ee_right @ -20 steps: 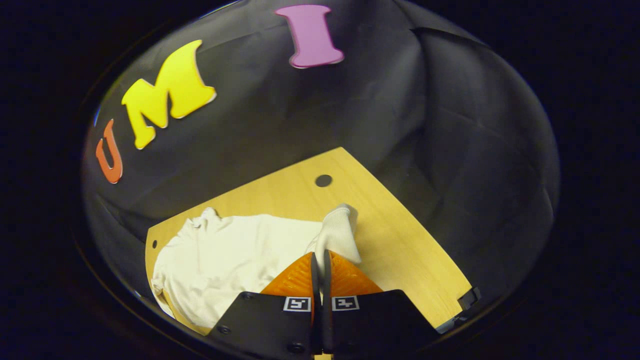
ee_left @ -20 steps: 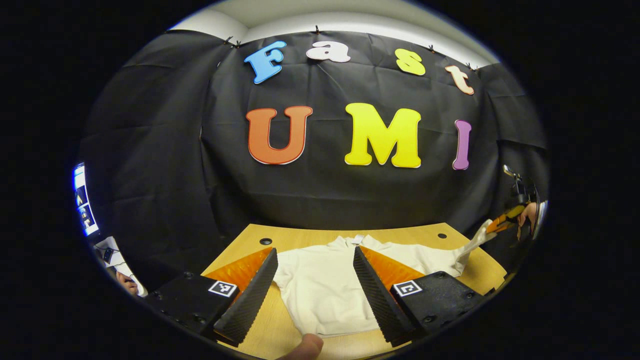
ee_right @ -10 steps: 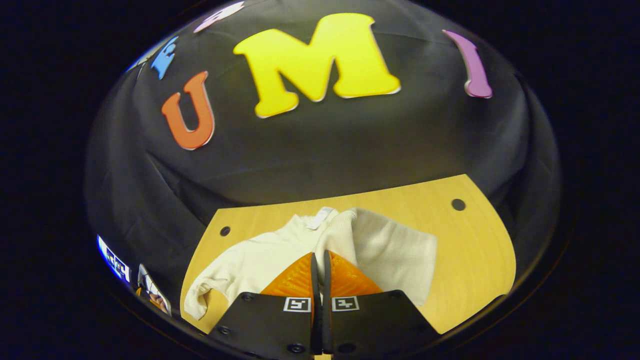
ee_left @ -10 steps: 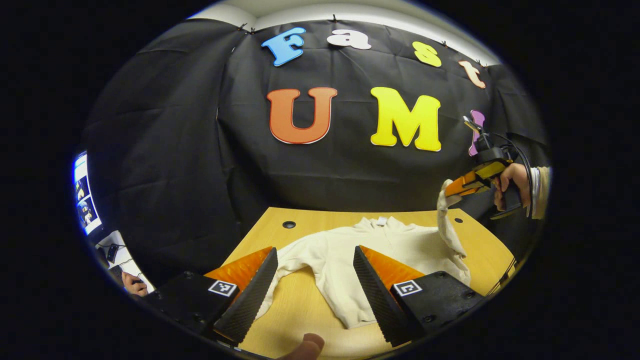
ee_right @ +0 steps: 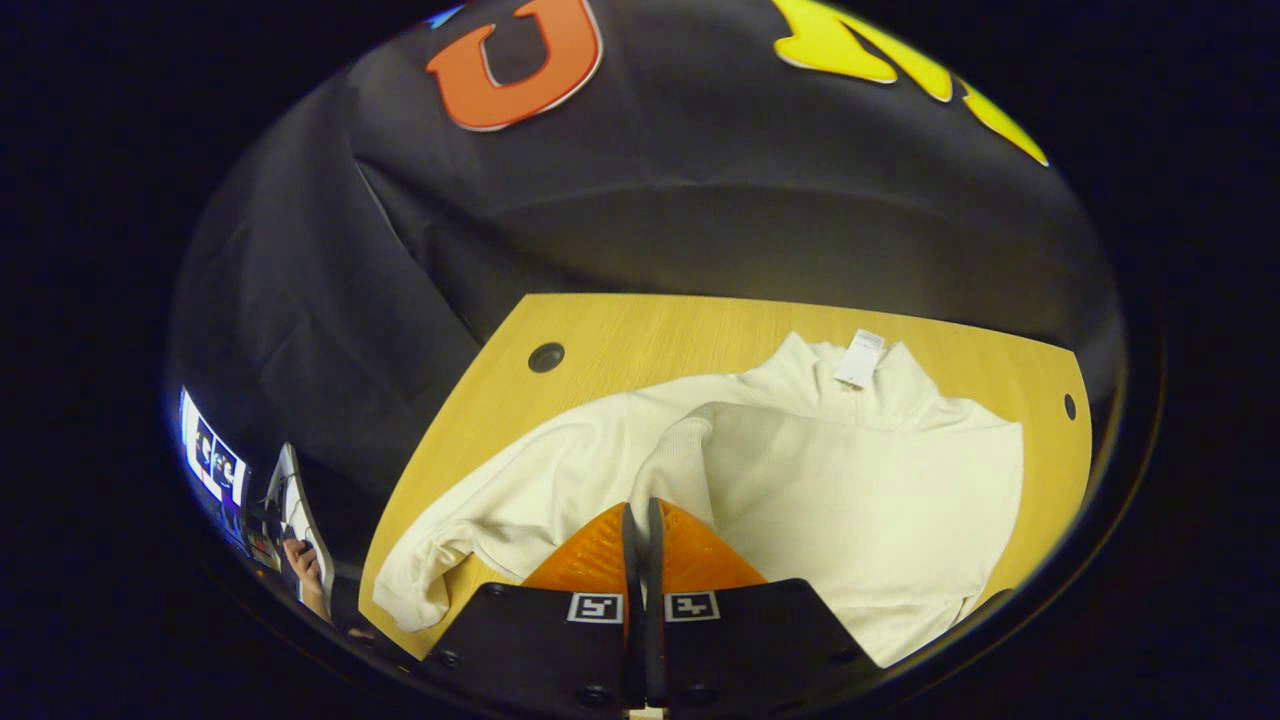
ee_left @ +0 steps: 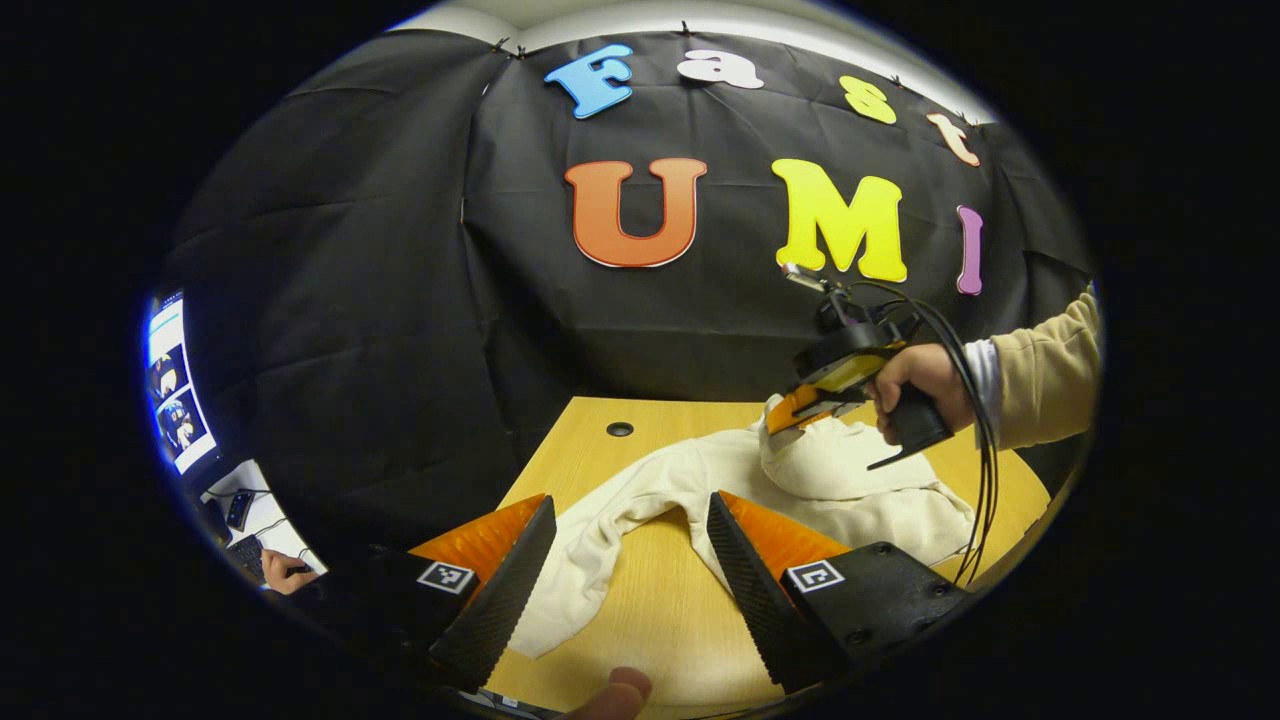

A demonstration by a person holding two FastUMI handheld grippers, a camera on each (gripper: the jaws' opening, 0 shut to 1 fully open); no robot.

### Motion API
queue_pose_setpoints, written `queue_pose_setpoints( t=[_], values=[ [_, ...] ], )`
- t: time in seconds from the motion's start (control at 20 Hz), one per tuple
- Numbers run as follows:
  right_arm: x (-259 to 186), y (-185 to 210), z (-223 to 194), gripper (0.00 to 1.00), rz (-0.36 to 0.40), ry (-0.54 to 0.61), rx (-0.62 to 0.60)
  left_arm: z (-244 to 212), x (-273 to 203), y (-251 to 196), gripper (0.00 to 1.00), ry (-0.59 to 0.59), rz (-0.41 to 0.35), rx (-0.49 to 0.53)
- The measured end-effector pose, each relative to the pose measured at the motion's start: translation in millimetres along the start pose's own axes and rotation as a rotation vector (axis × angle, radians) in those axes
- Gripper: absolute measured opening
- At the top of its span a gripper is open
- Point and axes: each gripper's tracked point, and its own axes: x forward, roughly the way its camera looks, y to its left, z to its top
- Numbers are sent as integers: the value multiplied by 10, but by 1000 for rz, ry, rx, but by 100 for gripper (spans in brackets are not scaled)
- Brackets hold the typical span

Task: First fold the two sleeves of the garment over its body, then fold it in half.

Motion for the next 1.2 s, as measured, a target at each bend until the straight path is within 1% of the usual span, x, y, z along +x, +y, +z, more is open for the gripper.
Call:
queue_pose_setpoints(
  t=[0.05,0.15,0.2,0.25,0.45,0.55,0.6,0.65,0.7,0.75,0.8,0.85,0.9,0.95,1.0,1.05,1.1,1.15,1.2],
  values=[
    [138,60,-73,1,-9,23,-34,-32,9,40,98,6,8,-7],
    [369,86,-167,1,-57,50,-88,-125,7,130,97,31,33,-25],
    [440,84,-175,3,-74,52,-95,-171,-3,172,98,45,48,-33],
    [511,102,-173,1,-84,54,-80,-220,4,217,98,54,62,-42],
    [579,84,-229,2,-78,74,-37,-319,-45,256,98,72,85,-51],
    [543,146,-235,7,-36,76,-21,-358,-75,284,98,74,106,-38],
    [500,165,-250,16,-22,83,-19,-374,-95,267,98,79,107,-40],
    [442,185,-275,20,-8,90,-27,-399,-122,233,98,82,103,-45],
    [393,206,-277,18,9,88,-33,-435,-138,203,98,87,104,-41],
    [310,258,-289,26,40,82,-32,-468,-140,189,98,93,110,-34],
    [245,294,-311,31,64,82,-37,-491,-152,175,97,98,117,-29],
    [110,275,-317,39,78,77,-53,-501,-157,169,98,101,128,-27],
    [-13,288,-304,36,97,64,-66,-511,-165,150,98,105,134,-29],
    [-159,284,-306,47,115,53,-82,-534,-183,135,98,110,145,-34],
    [-304,248,-293,61,130,39,-97,-542,-194,135,98,112,159,-35],
    [-459,204,-316,70,148,28,-109,-552,-194,164,98,111,186,-37],
    [-638,141,-360,83,165,19,-108,-598,-192,226,97,128,235,-58],
    [-796,88,-415,84,189,11,-85,-676,-187,257,97,155,271,-96],
    [-947,-2,-500,88,206,11,-65,-719,-178,278,98,175,295,-142]
  ],
)
